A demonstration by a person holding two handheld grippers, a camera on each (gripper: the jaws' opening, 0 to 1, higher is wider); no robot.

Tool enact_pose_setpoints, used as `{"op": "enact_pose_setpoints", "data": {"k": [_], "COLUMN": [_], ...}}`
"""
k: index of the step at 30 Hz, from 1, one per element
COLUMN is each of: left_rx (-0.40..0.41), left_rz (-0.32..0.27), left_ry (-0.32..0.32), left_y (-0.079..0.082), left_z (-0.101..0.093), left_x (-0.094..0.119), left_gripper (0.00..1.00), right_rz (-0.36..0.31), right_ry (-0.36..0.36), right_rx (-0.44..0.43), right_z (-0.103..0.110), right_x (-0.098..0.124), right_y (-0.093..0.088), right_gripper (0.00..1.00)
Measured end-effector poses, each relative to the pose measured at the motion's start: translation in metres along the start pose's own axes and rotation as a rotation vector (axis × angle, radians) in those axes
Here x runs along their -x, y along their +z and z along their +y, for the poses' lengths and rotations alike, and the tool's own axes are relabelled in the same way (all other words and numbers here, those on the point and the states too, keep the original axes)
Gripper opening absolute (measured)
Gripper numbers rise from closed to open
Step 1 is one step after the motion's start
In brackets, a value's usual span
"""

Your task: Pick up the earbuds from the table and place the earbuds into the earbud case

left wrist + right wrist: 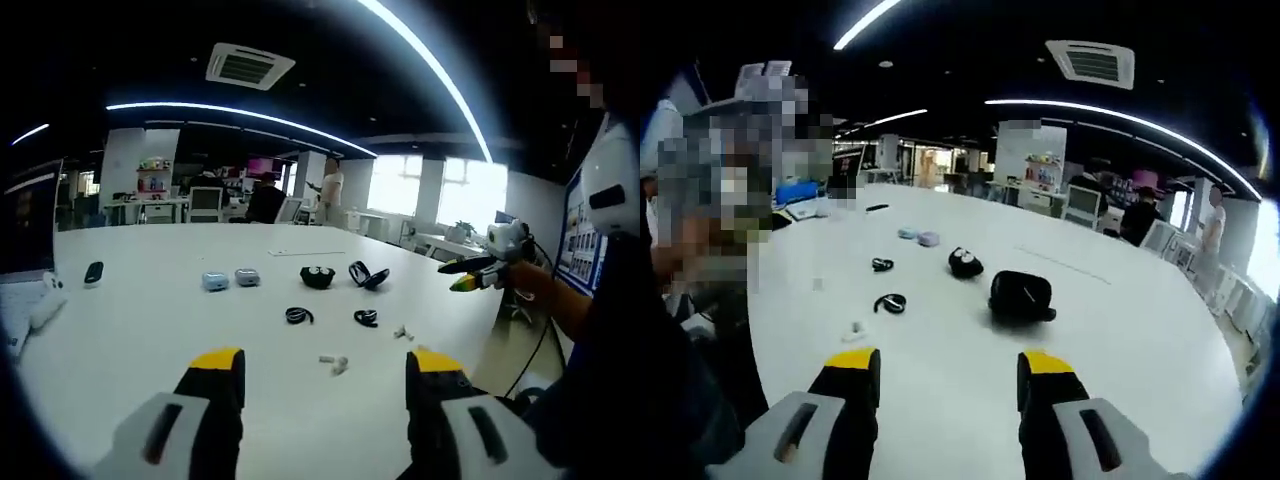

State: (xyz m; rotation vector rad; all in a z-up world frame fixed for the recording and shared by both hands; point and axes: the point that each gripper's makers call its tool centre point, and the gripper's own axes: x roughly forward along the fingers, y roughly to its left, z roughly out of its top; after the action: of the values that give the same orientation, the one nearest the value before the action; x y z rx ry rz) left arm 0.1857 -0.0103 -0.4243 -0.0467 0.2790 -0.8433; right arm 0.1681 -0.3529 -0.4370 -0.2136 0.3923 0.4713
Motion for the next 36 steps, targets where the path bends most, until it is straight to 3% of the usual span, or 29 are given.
{"op": "enact_pose_setpoints", "data": {"k": [12, 18, 20, 27, 31, 36], "left_rx": [0.016, 0.013, 0.012, 0.023, 0.030, 0.032], "left_rz": [-0.034, -0.045, -0.048, -0.060, -0.055, -0.064], "left_ry": [0.024, 0.048, 0.062, 0.094, 0.102, 0.116], "left_y": [0.000, 0.000, 0.000, -0.004, -0.009, -0.006], "left_z": [-0.001, 0.000, 0.003, 0.004, 0.003, 0.005], "left_x": [0.015, 0.027, 0.033, 0.048, 0.054, 0.065], "left_gripper": [0.66, 0.66, 0.66, 0.66, 0.66, 0.66], "right_rz": [0.046, 0.094, 0.128, 0.161, 0.201, 0.242], "right_ry": [0.042, 0.070, 0.065, 0.109, 0.126, 0.159], "right_rx": [0.239, 0.366, 0.444, 0.486, 0.501, 0.512], "right_z": [0.005, 0.005, 0.000, -0.006, -0.018, -0.014], "right_x": [-0.059, -0.094, -0.113, -0.152, -0.176, -0.199], "right_y": [0.040, 0.050, 0.056, 0.068, 0.067, 0.064], "right_gripper": [0.53, 0.54, 0.55, 0.55, 0.55, 0.54]}}
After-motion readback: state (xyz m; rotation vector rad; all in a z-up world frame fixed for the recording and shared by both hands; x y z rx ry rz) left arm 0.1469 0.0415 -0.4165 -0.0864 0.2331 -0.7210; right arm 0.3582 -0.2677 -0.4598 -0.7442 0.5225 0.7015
